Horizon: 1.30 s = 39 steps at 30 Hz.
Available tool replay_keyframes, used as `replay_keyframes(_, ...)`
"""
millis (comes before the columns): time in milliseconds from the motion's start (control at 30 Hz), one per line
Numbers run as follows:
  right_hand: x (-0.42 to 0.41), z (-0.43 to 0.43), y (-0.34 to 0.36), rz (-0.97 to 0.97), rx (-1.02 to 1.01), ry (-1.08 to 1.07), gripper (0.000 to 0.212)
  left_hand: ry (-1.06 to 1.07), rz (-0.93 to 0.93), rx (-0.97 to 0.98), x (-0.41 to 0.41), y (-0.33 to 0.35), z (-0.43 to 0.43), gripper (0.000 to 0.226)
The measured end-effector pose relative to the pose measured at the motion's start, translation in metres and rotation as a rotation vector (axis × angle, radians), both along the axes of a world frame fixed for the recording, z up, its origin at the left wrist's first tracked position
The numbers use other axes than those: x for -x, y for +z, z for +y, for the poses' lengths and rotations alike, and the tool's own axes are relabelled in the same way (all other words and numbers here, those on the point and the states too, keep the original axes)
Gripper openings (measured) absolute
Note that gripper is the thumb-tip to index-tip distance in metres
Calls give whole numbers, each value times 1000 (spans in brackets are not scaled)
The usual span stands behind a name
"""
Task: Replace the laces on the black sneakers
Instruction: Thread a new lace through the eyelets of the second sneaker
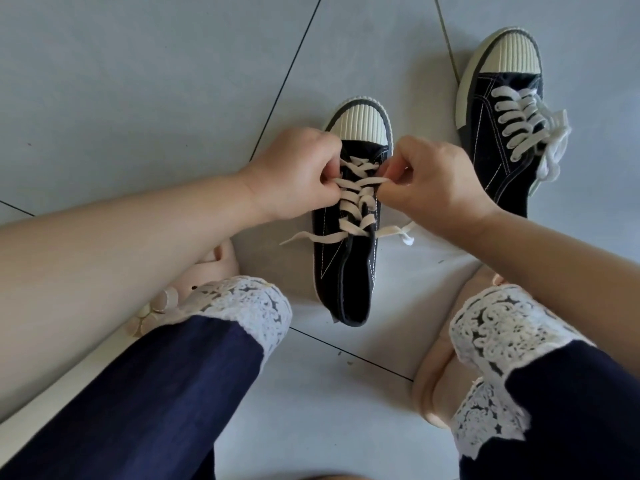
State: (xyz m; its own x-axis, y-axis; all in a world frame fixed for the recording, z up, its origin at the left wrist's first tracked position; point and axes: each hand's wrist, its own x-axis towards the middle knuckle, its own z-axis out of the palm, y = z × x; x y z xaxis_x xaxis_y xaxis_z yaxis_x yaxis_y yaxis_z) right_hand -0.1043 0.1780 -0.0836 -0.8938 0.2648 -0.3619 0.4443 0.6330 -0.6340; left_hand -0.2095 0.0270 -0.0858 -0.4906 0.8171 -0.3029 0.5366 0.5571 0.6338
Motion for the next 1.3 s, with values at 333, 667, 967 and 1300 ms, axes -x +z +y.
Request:
replay_keyframes(333, -19, -12, -6, -18, 130, -298, 11, 504, -221, -28, -23, -10, -12, 12)
replay_keyframes(667, -16, -19, -7, 44, 83, -175, 18, 249, -180, -102, -21, -11, -22, 27)
replay_keyframes(967, -10, -11, -6, 85, -8, 36, 5, 81, -44, -84, -12, -10, -21, 9)
replay_keyframes(1300, -13, -11, -8, 17, 178, -105, 17, 283, -347, -82, -14, -16, -21, 17)
